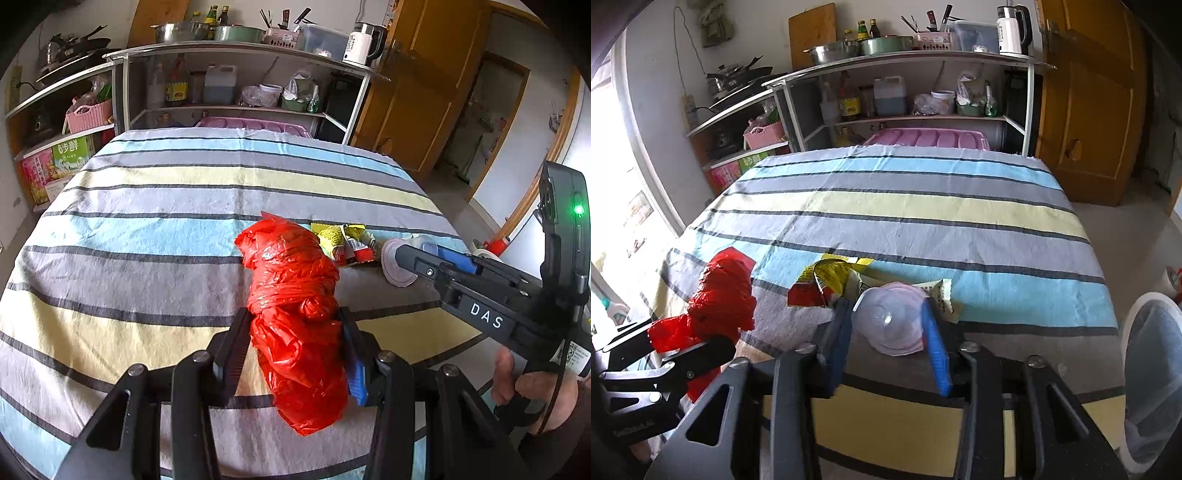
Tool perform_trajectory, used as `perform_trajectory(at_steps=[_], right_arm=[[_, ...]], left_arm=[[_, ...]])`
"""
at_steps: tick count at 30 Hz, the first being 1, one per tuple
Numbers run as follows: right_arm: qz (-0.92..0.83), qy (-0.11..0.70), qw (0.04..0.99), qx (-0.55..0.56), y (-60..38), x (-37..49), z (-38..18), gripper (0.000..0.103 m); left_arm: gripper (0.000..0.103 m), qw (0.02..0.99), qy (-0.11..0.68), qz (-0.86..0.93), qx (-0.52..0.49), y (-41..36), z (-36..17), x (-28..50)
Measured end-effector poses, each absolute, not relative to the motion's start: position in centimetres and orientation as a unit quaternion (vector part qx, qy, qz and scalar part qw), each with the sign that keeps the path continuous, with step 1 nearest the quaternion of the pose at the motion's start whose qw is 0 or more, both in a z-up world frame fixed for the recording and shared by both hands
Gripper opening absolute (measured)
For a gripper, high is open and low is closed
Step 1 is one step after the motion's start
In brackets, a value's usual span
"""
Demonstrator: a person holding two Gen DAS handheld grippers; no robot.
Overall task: Collect trash
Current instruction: 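Grasp the red plastic bag with left gripper while right gripper grasps clear plastic cup, then carry the red bag and clear cup over the white bin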
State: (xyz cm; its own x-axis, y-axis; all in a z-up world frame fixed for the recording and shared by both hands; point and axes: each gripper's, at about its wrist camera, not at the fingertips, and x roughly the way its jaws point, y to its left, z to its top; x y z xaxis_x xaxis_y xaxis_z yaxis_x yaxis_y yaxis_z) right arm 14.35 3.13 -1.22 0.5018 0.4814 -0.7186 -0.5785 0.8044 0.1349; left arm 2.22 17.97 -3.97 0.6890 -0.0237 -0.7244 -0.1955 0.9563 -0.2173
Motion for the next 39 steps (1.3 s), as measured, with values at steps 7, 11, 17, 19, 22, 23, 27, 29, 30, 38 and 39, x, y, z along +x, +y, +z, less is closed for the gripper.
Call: perform_trajectory(at_steps=[7, 11, 17, 19, 22, 23, 27, 29, 30, 38, 39], right_arm=[[0.313, 0.392, 0.864, -0.047, 2.4, 13.9, -0.9, 0.032], [0.314, 0.385, 0.867, -0.042, 1.7, 13.4, -0.4, 0.032], [0.312, 0.378, 0.871, -0.025, 0.3, 12.9, 0.3, 0.032], [0.309, 0.374, 0.874, -0.015, -0.5, 12.7, 0.7, 0.032], [0.305, 0.369, 0.878, -0.007, -1.4, 12.4, 1.2, 0.032], [0.304, 0.365, 0.880, -0.004, -1.8, 12.3, 1.4, 0.032], [0.299, 0.354, 0.886, 0.010, -3.6, 11.7, 2.4, 0.032], [0.293, 0.348, 0.890, 0.014, -4.4, 11.5, 2.8, 0.032], [0.291, 0.346, 0.892, 0.015, -4.8, 11.5, 3.0, 0.032], [0.261, 0.327, 0.908, 0.037, -9.0, 10.7, 4.4, 0.032], [0.257, 0.325, 0.909, 0.038, -9.5, 10.6, 4.4, 0.032]], left_arm=[[0.048, 0.911, 0.389, 0.043, -0.131, 17.5, -3.5, 2.2], [0.048, 0.914, 0.385, 0.038, -0.124, 16.9, -2.9, 2.4], [0.048, 0.917, 0.381, 0.031, -0.113, 16.0, -2.1, 2.6], [0.048, 0.919, 0.378, 0.027, -0.109, 15.6, -1.8, 2.7], [0.048, 0.921, 0.375, 0.022, -0.101, 14.9, -1.2, 2.9], [0.048, 0.922, 0.374, 0.019, -0.098, 14.6, -1.1, 2.9], [0.048, 0.927, 0.367, 0.010, -0.084, 13.4, -0.3, 3.1], [0.048, 0.928, 0.364, 0.004, -0.078, 12.8, 0.0, 3.3], [0.048, 0.929, 0.363, 0.001, -0.075, 12.5, 0.2, 3.4], [0.048, 0.934, 0.354, -0.026, -0.047, 9.1, 1.5, 4.7], [0.048, 0.934, 0.352, -0.031, -0.042, 8.5, 1.6, 4.9]])
